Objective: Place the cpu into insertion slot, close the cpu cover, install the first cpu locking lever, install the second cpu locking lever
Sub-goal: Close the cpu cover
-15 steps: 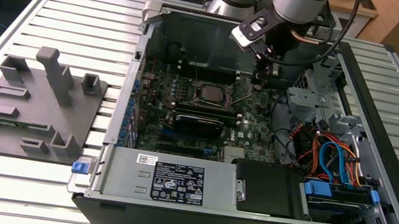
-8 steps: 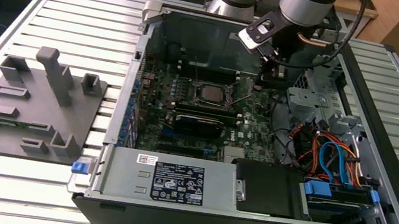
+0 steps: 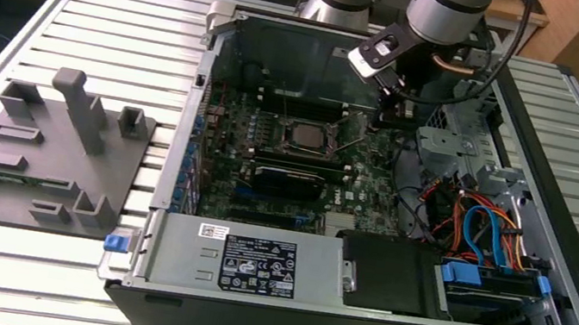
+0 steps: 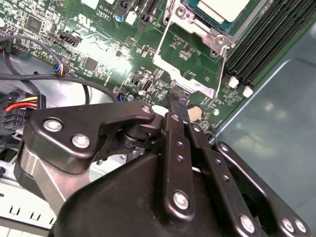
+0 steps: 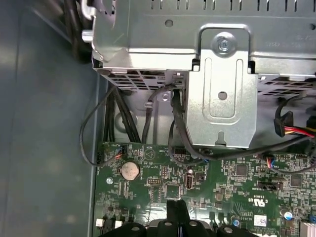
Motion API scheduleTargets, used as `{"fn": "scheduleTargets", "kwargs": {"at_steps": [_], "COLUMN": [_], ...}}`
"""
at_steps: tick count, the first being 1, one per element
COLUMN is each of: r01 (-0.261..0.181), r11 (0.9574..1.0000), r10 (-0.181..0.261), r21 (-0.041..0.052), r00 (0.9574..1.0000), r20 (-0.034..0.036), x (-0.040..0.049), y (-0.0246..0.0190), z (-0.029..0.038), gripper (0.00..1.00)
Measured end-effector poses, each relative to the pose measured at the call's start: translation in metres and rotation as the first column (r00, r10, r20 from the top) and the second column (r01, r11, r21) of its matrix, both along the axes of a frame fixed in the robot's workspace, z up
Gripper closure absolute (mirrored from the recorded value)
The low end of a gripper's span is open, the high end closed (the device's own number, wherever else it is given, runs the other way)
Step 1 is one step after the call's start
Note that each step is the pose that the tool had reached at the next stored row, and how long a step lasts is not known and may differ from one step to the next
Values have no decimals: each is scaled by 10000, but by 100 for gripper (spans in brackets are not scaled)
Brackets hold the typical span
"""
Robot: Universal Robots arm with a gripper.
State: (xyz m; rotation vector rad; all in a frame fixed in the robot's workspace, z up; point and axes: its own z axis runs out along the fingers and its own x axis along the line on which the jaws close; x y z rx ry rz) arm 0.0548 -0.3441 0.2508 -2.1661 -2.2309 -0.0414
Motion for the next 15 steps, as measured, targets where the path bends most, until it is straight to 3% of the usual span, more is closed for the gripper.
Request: {"fn": "scheduleTargets", "kwargs": {"at_steps": [5,7,8,15], "r01": [-1,0,-1,-11], "r11": [10000,10000,10000,10000], "r10": [1,0,1,11], "r21": [0,-1,1,2], "r00": [10000,9997,9996,9995], "r20": [-55,-230,-283,-303], "x": [1,0,-1,-61], "y": [0,0,0,0], "z": [-43,-45,-47,-49], "gripper": [89,89,89,89]}}
